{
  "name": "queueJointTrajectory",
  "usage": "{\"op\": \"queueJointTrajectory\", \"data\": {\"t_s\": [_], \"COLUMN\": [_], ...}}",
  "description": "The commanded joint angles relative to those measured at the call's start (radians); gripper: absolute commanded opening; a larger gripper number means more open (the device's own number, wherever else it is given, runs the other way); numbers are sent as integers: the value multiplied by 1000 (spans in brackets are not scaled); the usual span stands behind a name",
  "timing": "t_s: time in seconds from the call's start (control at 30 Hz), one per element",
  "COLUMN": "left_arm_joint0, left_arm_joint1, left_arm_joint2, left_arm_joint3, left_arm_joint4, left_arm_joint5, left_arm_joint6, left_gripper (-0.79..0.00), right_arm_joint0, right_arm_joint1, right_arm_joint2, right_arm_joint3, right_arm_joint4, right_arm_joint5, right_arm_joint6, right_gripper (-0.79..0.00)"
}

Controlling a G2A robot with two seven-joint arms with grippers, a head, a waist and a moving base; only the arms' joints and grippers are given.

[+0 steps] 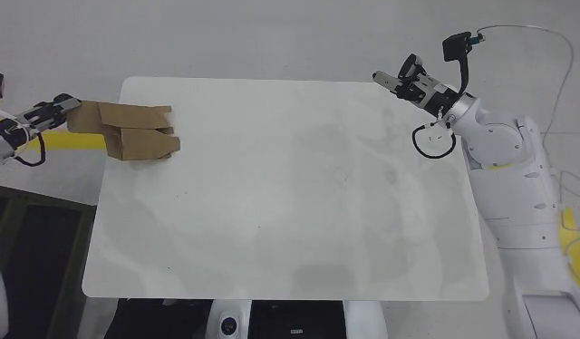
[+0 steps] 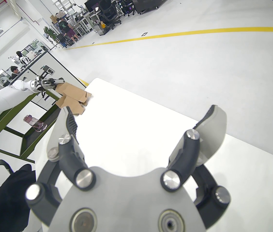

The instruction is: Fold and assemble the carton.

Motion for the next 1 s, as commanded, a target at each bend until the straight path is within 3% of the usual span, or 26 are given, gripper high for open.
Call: {"op": "queueJointTrajectory", "data": {"t_s": [0.0, 0.3, 0.6, 0.97], "left_arm_joint0": [16, 23, -50, -133], "left_arm_joint1": [1, -27, -98, -185], "left_arm_joint2": [7, 79, 222, 375], "left_arm_joint3": [-59, -235, -319, -363], "left_arm_joint4": [-65, -228, -247, -237], "left_arm_joint5": [2, 14, 59, -23], "left_arm_joint6": [-1, -14, 50, 154], "left_gripper": [-785, -785, -785, -785], "right_arm_joint0": [0, 0, 0, 0], "right_arm_joint1": [0, 0, 0, 0], "right_arm_joint2": [0, 0, 0, 0], "right_arm_joint3": [0, 0, 0, 0], "right_arm_joint4": [0, 0, 0, 0], "right_arm_joint5": [0, 0, 0, 0], "right_arm_joint6": [0, 0, 0, 0], "right_gripper": [0, 0, 0, 0]}}
